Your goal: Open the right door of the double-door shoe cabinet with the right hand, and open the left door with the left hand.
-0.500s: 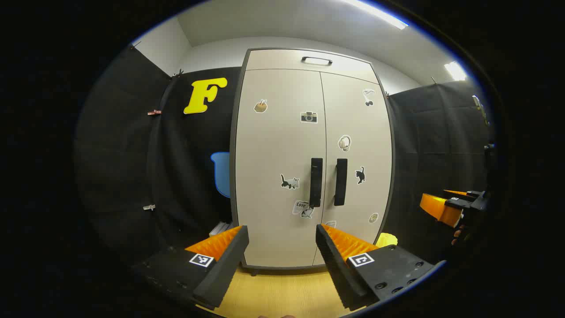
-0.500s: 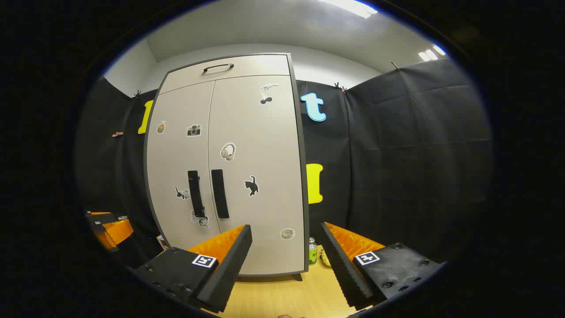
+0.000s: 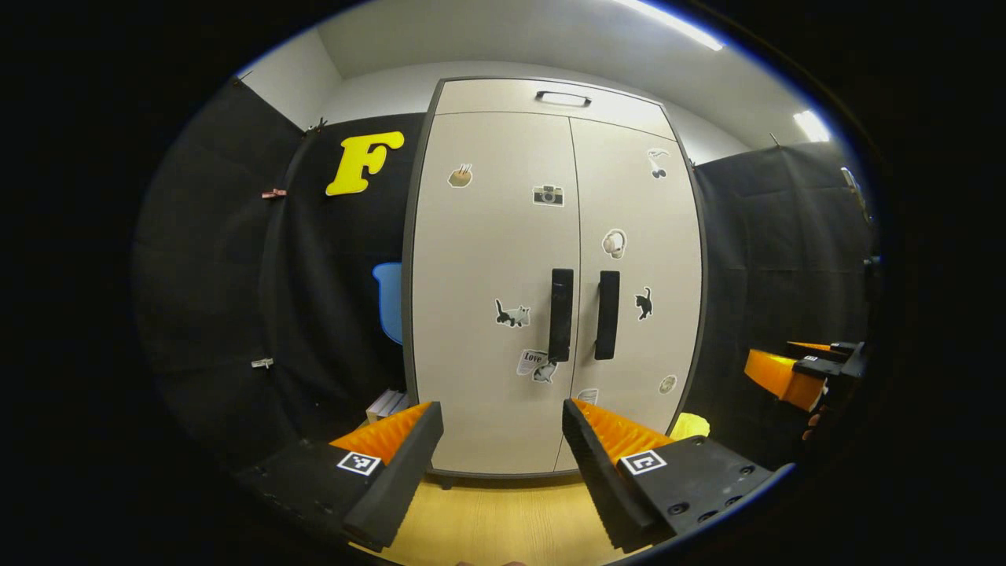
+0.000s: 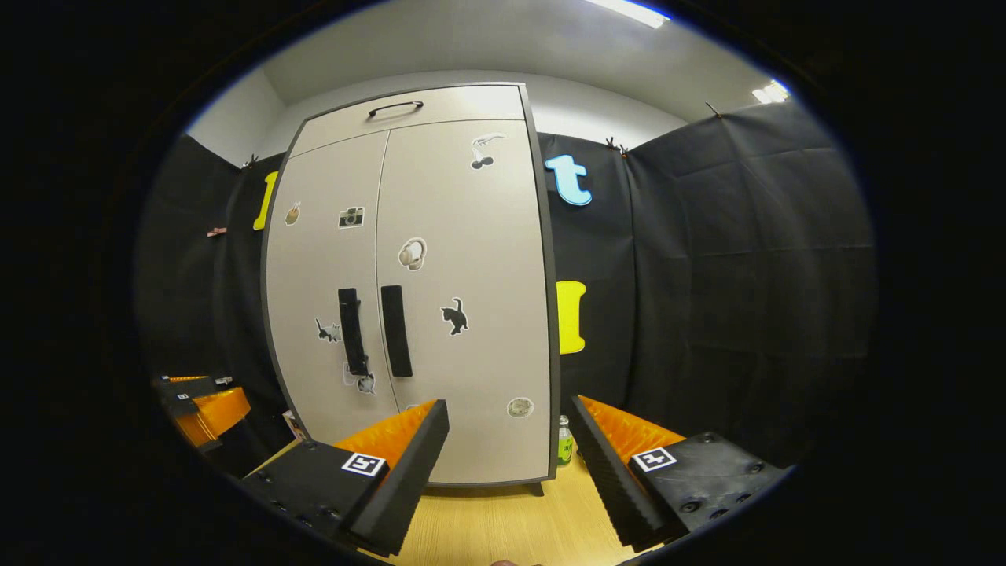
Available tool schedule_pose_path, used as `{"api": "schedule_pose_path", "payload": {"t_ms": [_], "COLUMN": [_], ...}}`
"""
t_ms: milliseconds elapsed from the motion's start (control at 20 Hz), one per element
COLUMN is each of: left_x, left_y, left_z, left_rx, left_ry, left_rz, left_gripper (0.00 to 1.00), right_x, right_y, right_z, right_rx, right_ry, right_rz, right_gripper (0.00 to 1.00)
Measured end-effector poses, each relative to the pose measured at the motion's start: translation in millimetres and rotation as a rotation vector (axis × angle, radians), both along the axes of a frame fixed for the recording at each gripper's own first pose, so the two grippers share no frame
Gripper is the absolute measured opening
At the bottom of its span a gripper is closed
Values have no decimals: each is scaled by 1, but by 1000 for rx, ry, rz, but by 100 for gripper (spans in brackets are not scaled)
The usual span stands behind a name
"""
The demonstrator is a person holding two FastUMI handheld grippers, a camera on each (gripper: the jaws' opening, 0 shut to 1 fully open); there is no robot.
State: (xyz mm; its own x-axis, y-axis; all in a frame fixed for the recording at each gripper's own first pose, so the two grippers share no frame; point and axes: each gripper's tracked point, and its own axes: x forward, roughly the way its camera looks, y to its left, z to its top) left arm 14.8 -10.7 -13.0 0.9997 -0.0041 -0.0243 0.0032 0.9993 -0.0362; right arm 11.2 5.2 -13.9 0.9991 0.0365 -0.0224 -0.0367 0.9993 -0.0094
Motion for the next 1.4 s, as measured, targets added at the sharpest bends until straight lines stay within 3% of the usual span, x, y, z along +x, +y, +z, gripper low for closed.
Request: {"api": "schedule_pose_path", "payload": {"t_ms": [800,950,1400], "left_x": [0,-2,-23], "left_y": [4,6,45], "left_z": [-18,-19,-39], "left_rx": [-25,-22,-19], "left_ry": [55,58,89], "left_rz": [10,9,132], "left_gripper": [95,95,95], "right_x": [9,27,100], "right_y": [20,36,103], "right_z": [-15,-12,31], "right_rx": [-10,-1,7], "right_ry": [41,62,15], "right_rz": [68,99,200], "right_gripper": [98,98,98]}}
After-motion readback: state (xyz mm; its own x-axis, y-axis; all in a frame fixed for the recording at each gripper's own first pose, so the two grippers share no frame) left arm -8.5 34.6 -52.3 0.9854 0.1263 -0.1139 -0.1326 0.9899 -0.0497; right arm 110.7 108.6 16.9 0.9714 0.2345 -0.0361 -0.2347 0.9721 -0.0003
